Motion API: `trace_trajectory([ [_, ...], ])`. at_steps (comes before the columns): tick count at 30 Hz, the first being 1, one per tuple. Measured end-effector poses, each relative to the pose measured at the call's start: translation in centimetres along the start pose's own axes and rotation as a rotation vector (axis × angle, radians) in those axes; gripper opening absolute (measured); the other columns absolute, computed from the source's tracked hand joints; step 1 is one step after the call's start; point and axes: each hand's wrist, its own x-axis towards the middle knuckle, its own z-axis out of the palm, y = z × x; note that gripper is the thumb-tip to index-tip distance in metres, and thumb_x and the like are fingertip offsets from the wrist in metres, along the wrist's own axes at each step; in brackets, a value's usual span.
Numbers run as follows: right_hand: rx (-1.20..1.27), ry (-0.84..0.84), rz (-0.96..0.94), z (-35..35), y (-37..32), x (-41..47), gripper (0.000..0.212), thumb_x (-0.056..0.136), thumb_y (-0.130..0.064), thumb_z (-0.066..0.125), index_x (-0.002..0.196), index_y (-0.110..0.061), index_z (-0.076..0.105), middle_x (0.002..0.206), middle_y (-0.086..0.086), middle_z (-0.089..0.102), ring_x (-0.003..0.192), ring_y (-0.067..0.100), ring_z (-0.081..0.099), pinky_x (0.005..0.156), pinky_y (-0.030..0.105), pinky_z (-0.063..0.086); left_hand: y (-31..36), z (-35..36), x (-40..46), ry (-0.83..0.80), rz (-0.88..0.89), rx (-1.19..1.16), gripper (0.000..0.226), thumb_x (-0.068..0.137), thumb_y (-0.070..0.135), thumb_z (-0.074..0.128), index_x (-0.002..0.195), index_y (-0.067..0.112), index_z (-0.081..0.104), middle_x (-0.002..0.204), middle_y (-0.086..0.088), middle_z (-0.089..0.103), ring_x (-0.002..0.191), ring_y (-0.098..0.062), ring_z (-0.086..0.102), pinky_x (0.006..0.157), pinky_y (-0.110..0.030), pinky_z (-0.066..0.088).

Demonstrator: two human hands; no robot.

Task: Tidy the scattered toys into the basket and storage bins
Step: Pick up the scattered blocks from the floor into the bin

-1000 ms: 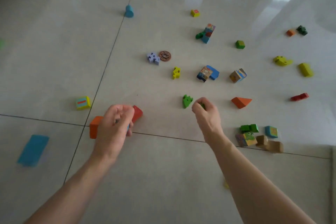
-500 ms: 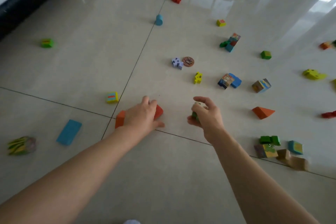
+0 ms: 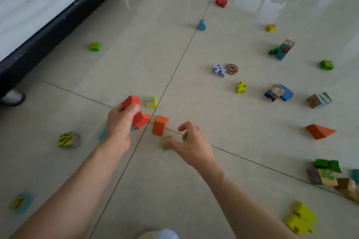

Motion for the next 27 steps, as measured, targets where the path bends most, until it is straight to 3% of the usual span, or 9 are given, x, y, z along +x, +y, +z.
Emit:
trace_trajectory([
  [2, -0.275, 0.011, -0.065, 2.0, -0.8, 0.2, 0.063, 0.072, -0.054, 0.069, 0.12, -0.022, 0.044, 0.115, -0.002, 0.046, 0.105, 0.022, 0.054, 0.076, 0.031, 0.038, -0.4, -1.0, 0.0, 0.043, -0.03, -0.037, 0.009, 0.054, 0.02, 0.053, 0.062, 0.017, 0.049, 0.046, 0.004, 0.047, 0.04, -0.008, 0.045, 0.036, -0.009, 0.03],
  [5, -0.477, 0.047, -0.151, 3.5, -1.1, 0.7, 0.043, 0.084, -0.038, 0.058, 0.119, -0.016, 0.045, 0.119, 0.005, 0.042, 0.112, 0.027, 0.05, 0.072, 0.031, 0.035, -0.7, -1.7, -0.1, 0.05, -0.065, -0.049, 0.011, 0.054, 0.021, 0.055, 0.062, 0.016, 0.05, 0.04, 0.008, 0.048, 0.036, -0.004, 0.045, 0.035, -0.01, 0.03],
  [10, -0.152, 0.015, -0.08, 1.4, -0.4, 1.1, 0.016, 0.078, -0.026, 0.06, 0.093, -0.022, 0.057, 0.096, 0.0, 0.057, 0.09, 0.022, 0.057, 0.069, 0.027, 0.042, -1.2, -1.4, -0.1, 0.01, -0.022, 0.098, 0.014, 0.065, 0.019, 0.064, 0.065, 0.014, 0.051, 0.042, 0.009, 0.05, 0.04, -0.009, 0.051, 0.033, -0.01, 0.029],
  [12, 0.057, 0.02, -0.037, -0.5, -0.1, 1.0, 0.011, 0.076, -0.024, 0.064, 0.084, -0.022, 0.057, 0.076, -0.004, 0.056, 0.068, 0.016, 0.055, 0.06, 0.024, 0.046, -1.7, -0.6, -0.1, 0.015, 0.024, 0.377, 0.018, 0.074, 0.021, 0.07, 0.074, 0.013, 0.054, 0.061, 0.005, 0.055, 0.061, -0.018, 0.058, 0.042, -0.016, 0.041],
  [14, 0.202, 0.049, -0.007, -2.6, 0.0, 0.7, 0.01, 0.076, -0.021, 0.066, 0.083, -0.02, 0.059, 0.068, -0.005, 0.054, 0.053, 0.011, 0.048, 0.046, 0.02, 0.041, -2.1, 0.4, -0.1, 0.003, 0.15, 0.885, 0.034, 0.071, 0.037, 0.073, 0.087, 0.014, 0.054, 0.08, 0.003, 0.056, 0.079, -0.023, 0.057, 0.061, -0.028, 0.044],
  [17, 0.322, 0.083, -0.001, -5.3, -0.1, 0.0, 0.008, 0.075, -0.018, 0.065, 0.078, -0.02, 0.058, 0.068, 0.0, 0.058, 0.05, 0.011, 0.045, 0.039, 0.019, 0.036, -2.5, 2.5, 0.0, -0.111, 0.312, 1.402, 0.054, 0.073, 0.049, 0.067, 0.108, 0.014, 0.046, 0.107, -0.005, 0.053, 0.098, -0.028, 0.058, 0.071, -0.031, 0.038],
  [20, 0.388, 0.101, -0.004, -6.8, 0.0, -0.7, 0.01, 0.076, -0.017, 0.066, 0.075, -0.021, 0.057, 0.066, -0.002, 0.058, 0.055, 0.011, 0.048, 0.041, 0.02, 0.038, -3.0, 4.1, 0.1, -0.136, 0.418, 1.624, 0.044, 0.086, 0.038, 0.057, 0.116, 0.012, 0.041, 0.115, -0.009, 0.056, 0.105, -0.03, 0.058, 0.069, -0.031, 0.036],
  [23, 0.437, 0.11, 0.012, -7.4, 0.6, -1.5, 0.01, 0.077, -0.017, 0.067, 0.075, -0.022, 0.057, 0.069, -0.002, 0.058, 0.062, 0.013, 0.05, 0.043, 0.023, 0.039, -2.9, 4.0, 0.8, -0.099, 0.384, 1.476, 0.026, 0.086, 0.027, 0.056, 0.107, 0.013, 0.047, 0.107, -0.01, 0.062, 0.102, -0.031, 0.059, 0.069, -0.029, 0.036],
  [27, 0.451, 0.073, 0.033, -9.6, 0.7, -3.0, 0.008, 0.08, -0.017, 0.066, 0.081, -0.018, 0.058, 0.066, -0.003, 0.056, 0.061, 0.013, 0.049, 0.043, 0.023, 0.039, -0.2, 4.9, -0.3, -0.26, 0.161, 0.877, 0.035, 0.059, 0.035, 0.071, 0.082, 0.018, 0.051, 0.08, -0.001, 0.058, 0.081, -0.025, 0.058, 0.064, -0.028, 0.04],
])
